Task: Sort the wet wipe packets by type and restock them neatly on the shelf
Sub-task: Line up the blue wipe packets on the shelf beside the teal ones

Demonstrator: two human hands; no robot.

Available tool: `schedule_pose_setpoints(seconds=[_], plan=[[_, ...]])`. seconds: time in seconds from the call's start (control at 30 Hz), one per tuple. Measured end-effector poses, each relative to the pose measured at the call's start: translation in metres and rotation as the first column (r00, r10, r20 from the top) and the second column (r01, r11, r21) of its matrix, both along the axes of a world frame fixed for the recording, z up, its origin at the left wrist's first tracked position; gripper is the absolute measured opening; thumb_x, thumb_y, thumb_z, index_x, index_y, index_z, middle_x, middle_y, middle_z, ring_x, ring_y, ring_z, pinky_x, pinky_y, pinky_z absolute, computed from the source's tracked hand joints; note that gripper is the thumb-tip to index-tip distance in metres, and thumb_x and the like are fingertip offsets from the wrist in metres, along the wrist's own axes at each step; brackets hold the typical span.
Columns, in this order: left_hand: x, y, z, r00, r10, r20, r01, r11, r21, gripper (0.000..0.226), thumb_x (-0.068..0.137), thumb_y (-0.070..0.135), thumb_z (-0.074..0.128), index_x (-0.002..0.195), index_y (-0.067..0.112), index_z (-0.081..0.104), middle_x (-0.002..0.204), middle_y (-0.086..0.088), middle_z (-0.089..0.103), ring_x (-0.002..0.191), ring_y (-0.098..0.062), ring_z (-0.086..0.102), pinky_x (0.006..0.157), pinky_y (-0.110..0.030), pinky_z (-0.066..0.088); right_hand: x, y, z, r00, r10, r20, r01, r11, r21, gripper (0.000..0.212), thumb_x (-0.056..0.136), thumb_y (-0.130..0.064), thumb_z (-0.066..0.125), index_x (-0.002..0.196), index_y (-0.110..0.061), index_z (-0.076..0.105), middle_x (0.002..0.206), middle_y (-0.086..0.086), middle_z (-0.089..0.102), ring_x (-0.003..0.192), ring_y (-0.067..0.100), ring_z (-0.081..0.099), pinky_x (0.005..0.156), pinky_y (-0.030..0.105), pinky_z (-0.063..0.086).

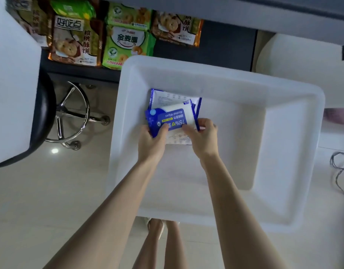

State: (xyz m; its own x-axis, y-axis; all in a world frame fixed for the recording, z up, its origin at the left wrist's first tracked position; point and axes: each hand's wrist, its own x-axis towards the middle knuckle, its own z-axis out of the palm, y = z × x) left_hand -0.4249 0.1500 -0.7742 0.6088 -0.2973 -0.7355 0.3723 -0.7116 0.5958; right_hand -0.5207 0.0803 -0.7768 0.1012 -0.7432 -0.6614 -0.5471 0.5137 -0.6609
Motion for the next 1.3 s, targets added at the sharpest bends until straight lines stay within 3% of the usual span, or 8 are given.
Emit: schedule_pose_setpoints(seconds=[0.1,0.3,0.43,0.57,0.67,0.83,1.1,1.3], plan=[[-0.001,0.005,0.007,1.000,0.027,-0.005,-0.027,1.000,0.014,0.025,0.085,0.026,0.069,0.100,0.009,0.058,0.096,-0.006,0.066,0.078,-0.016,0.061,0.059,-0.020,0.044,-0.006,0.007,0.003,0.999,-0.028,0.023,0.026,0.995,0.094,0.031,0.075,-0.021,0.073,0.099,-0.014,0.055,0.105,0.008,0.061,0.097,0.026,0.062,0.087,0.044,0.053],[0.002,0.017,0.039,0.979,0.036,-0.198,-0.061,0.991,-0.117,0.033,0.079,0.005,0.074,0.090,0.026,0.052,0.088,0.007,0.065,0.072,-0.008,0.064,0.050,-0.016,0.049,-0.029,0.017,0.030,0.965,-0.181,0.192,0.121,0.950,0.288,0.022,0.082,-0.001,0.067,0.103,0.003,0.059,0.087,0.008,0.069,0.060,0.005,0.065,0.051,0.014,0.047],[-0.006,0.036,0.079,0.940,0.018,-0.340,-0.087,0.979,-0.186,0.040,0.075,0.001,0.075,0.103,0.022,0.056,0.099,0.000,0.070,0.086,-0.020,0.069,0.067,-0.034,0.057,-0.046,0.025,0.067,0.886,-0.306,0.347,0.176,0.916,0.359,0.015,0.087,-0.003,0.063,0.100,-0.007,0.057,0.086,0.004,0.068,0.071,0.010,0.067,0.060,0.022,0.052],[-0.018,0.046,0.119,0.935,0.040,-0.351,-0.112,0.976,-0.188,0.035,0.073,0.004,0.076,0.098,0.018,0.056,0.104,-0.007,0.068,0.092,-0.023,0.068,0.075,-0.039,0.056,-0.053,0.030,0.106,0.929,-0.192,0.316,0.121,0.965,0.231,0.019,0.088,-0.009,0.064,0.106,-0.010,0.061,0.095,0.004,0.067,0.083,0.011,0.062,0.076,0.020,0.050],[-0.026,0.043,0.143,0.930,0.065,-0.362,-0.142,0.971,-0.192,0.037,0.073,0.005,0.077,0.102,0.015,0.055,0.111,-0.010,0.066,0.098,-0.027,0.067,0.079,-0.042,0.055,-0.055,0.030,0.134,0.902,-0.232,0.363,0.131,0.951,0.281,0.025,0.090,-0.011,0.061,0.115,-0.010,0.059,0.103,0.006,0.067,0.098,0.019,0.063,0.093,0.036,0.049],[-0.043,0.042,0.194,0.919,0.079,-0.387,-0.192,0.945,-0.264,0.043,0.079,0.011,0.072,0.119,0.015,0.055,0.111,-0.006,0.067,0.100,-0.022,0.066,0.079,-0.038,0.056,-0.063,0.024,0.190,0.772,-0.362,0.522,0.171,0.910,0.378,0.027,0.089,-0.006,0.061,0.114,-0.001,0.054,0.109,0.016,0.066,0.098,0.027,0.066,0.089,0.042,0.054],[-0.041,0.044,0.335,0.994,-0.069,-0.083,0.026,0.901,-0.433,0.043,0.072,0.001,0.078,0.102,0.024,0.057,0.100,-0.004,0.068,0.090,-0.018,0.067,0.072,-0.036,0.057,-0.075,0.017,0.345,0.795,-0.181,0.580,0.102,0.981,0.166,0.021,0.078,-0.007,0.073,0.098,-0.008,0.066,0.095,0.009,0.074,0.084,0.025,0.071,0.074,0.040,0.059],[-0.034,0.030,0.481,0.980,-0.155,0.123,0.198,0.777,-0.598,0.030,0.075,0.007,0.076,0.096,0.019,0.059,0.093,0.002,0.072,0.085,-0.011,0.070,0.061,-0.025,0.057,-0.069,0.006,0.489,0.628,-0.062,0.776,-0.054,0.991,0.123,0.027,0.090,-0.023,0.061,0.115,-0.013,0.062,0.113,0.011,0.069,0.101,0.027,0.067,0.087,0.045,0.054]])
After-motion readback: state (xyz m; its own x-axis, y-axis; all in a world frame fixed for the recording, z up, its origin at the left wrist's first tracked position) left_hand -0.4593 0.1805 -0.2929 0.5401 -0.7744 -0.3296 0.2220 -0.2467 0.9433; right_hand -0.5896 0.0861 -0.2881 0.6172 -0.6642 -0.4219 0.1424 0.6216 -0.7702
